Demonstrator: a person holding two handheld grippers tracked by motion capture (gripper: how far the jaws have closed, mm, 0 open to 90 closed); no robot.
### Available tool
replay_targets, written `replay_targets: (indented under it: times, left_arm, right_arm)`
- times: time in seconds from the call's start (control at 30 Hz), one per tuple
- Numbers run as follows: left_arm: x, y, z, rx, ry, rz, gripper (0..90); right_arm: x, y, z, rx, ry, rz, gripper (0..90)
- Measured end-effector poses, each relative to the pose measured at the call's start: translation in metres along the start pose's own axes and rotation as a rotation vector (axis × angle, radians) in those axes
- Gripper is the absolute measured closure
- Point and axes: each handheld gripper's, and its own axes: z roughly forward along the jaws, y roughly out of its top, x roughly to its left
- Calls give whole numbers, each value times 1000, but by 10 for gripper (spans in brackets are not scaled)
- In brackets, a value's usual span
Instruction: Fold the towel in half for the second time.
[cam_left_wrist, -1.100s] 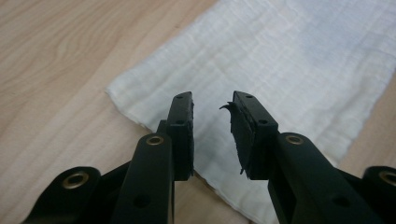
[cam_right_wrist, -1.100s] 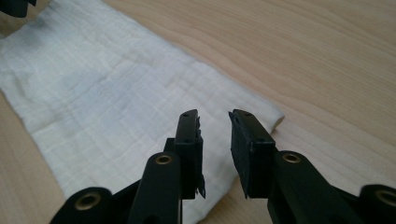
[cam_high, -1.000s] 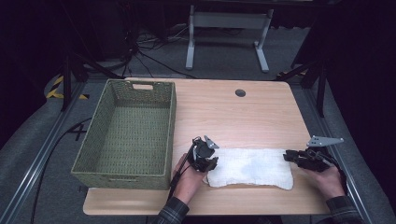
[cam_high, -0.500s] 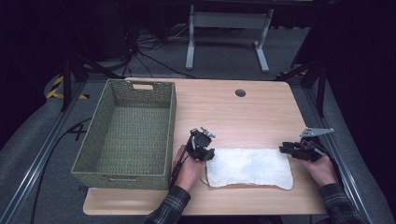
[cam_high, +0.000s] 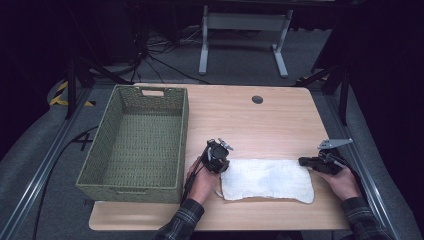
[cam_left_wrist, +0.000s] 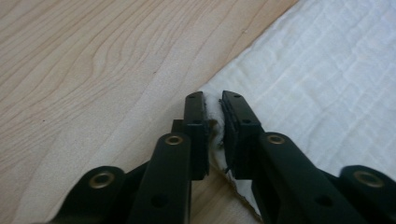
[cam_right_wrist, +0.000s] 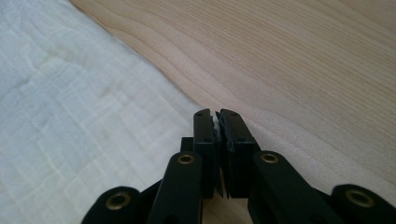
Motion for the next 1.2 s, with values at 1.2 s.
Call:
replay_targets:
  times: [1.2]
  left_arm:
    - [-7, 13, -52, -271, 52, 28, 862]
  right_arm:
    - [0, 13, -48, -207, -71, -58, 878]
